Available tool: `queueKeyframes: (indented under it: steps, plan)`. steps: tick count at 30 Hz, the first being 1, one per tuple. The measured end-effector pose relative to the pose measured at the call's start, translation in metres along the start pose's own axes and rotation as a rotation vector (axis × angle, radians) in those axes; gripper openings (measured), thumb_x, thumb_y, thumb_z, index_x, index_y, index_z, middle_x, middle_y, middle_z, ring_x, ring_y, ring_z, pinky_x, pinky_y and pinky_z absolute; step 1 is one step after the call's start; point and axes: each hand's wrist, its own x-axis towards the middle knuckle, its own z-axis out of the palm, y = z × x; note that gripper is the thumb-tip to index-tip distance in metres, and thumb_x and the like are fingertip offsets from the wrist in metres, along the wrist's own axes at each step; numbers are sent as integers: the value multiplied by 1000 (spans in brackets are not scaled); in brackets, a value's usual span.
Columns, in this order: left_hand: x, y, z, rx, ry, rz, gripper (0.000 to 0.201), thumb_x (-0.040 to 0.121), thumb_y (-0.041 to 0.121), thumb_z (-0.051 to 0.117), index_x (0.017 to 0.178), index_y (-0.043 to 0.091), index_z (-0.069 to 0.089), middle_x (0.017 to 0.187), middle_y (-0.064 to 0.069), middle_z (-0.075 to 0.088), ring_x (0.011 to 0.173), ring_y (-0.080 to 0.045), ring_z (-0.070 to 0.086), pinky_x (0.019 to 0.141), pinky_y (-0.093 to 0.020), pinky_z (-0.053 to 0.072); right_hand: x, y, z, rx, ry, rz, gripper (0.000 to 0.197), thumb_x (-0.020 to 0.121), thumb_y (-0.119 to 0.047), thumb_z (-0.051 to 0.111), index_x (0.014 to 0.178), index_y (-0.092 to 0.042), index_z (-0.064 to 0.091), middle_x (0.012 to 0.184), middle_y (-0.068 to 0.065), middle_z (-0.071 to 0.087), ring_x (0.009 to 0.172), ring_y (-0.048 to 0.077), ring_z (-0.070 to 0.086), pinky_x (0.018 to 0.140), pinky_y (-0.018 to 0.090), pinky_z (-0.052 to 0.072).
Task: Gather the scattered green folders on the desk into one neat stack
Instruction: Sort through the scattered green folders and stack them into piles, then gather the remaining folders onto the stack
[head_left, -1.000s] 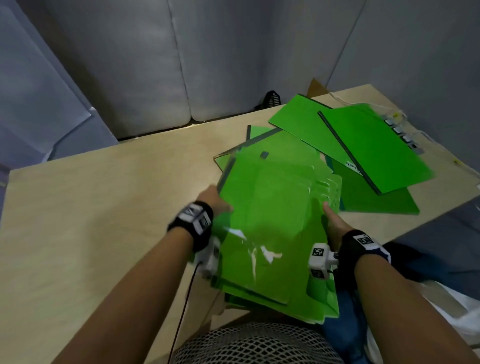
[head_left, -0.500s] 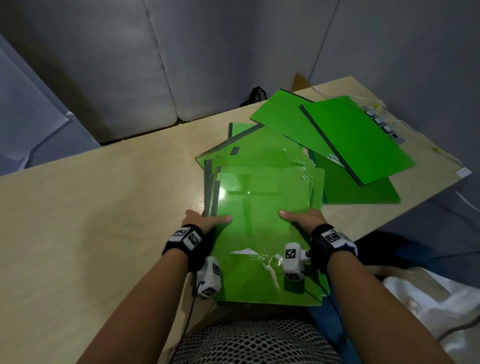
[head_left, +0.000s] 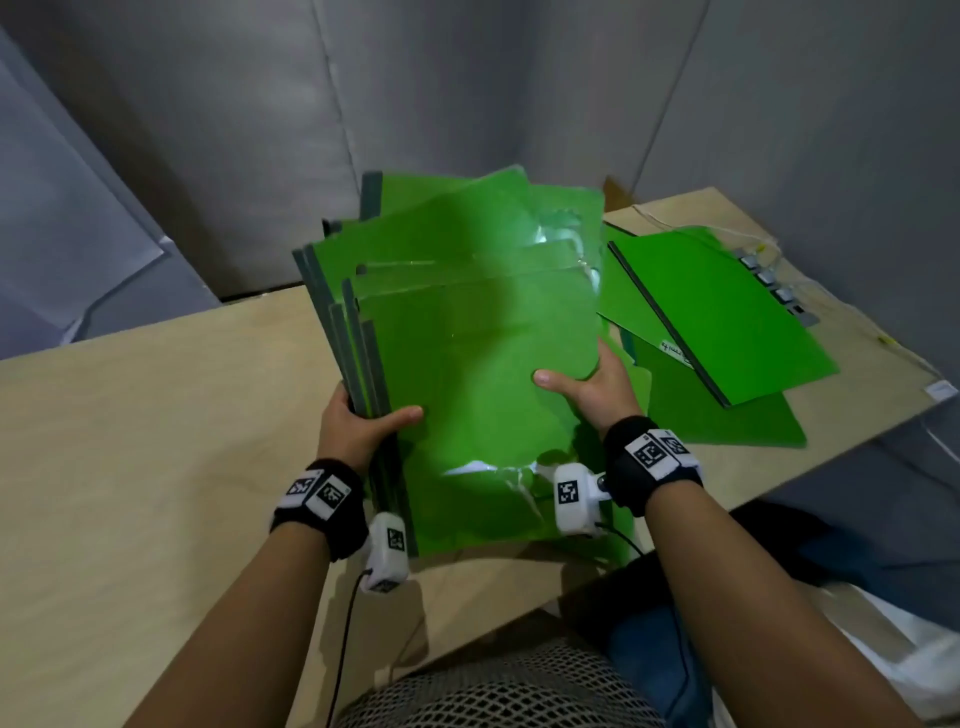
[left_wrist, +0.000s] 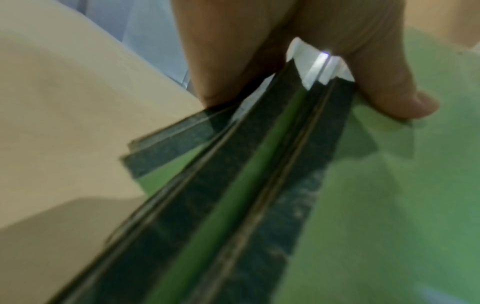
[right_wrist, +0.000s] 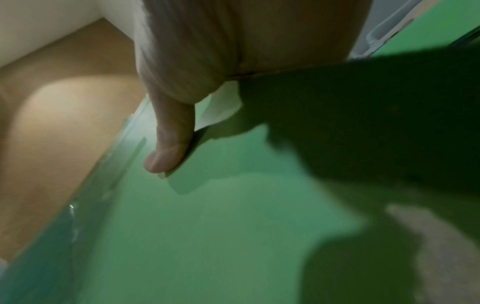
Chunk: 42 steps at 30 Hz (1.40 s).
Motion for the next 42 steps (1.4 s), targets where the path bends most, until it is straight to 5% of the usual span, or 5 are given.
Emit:
queueKeyframes:
  steps: [5, 13, 24, 36, 42]
  plan:
    - [15, 50, -5, -46, 25, 233, 72, 58, -7, 86, 117, 12, 50, 100, 8, 66, 82, 6, 68, 71, -18, 56, 15, -35, 1, 94, 36, -107, 101, 65, -28, 84, 148, -17, 27, 152, 9, 35, 141, 27, 30, 116, 50, 25]
    - [23, 59, -9, -11, -75, 212, 66, 55, 10, 90, 115, 12, 64, 114, -9, 69, 102, -26, 65, 90, -46, 53, 27, -44, -4, 147, -33, -139, 70, 73, -11, 78, 134, -16, 43, 131, 1, 56, 112, 13, 50, 103, 35, 37]
    - [30, 92, -17, -124, -201, 307, 115, 43, 36, 95, 138, 3, 37, 133, -13, 58, 120, -26, 60, 95, -48, 52, 28, -77, -2, 337, 27, -257, 133, 40, -72, 77, 149, -18, 23, 155, 8, 29, 140, 20, 29, 115, 45, 24]
    - [36, 80, -8, -66, -229, 187, 68, 46, 28, 84, 110, 22, 64, 109, 6, 71, 104, -16, 67, 93, -42, 52, 60, -112, 8, 475, 354, -272, 16, 69, -34, 56, 61, -23, 47, 68, 2, 45, 70, 16, 41, 68, 32, 33]
    - [37, 46, 0, 123, -227, 140, 75, 64, 5, 85, 132, 7, 54, 129, -12, 62, 115, -24, 59, 99, -41, 48, 47, -67, -3, 319, 76, -85, 126, 44, -101, 34, 147, -29, 31, 157, 0, 26, 144, 18, 24, 119, 40, 16]
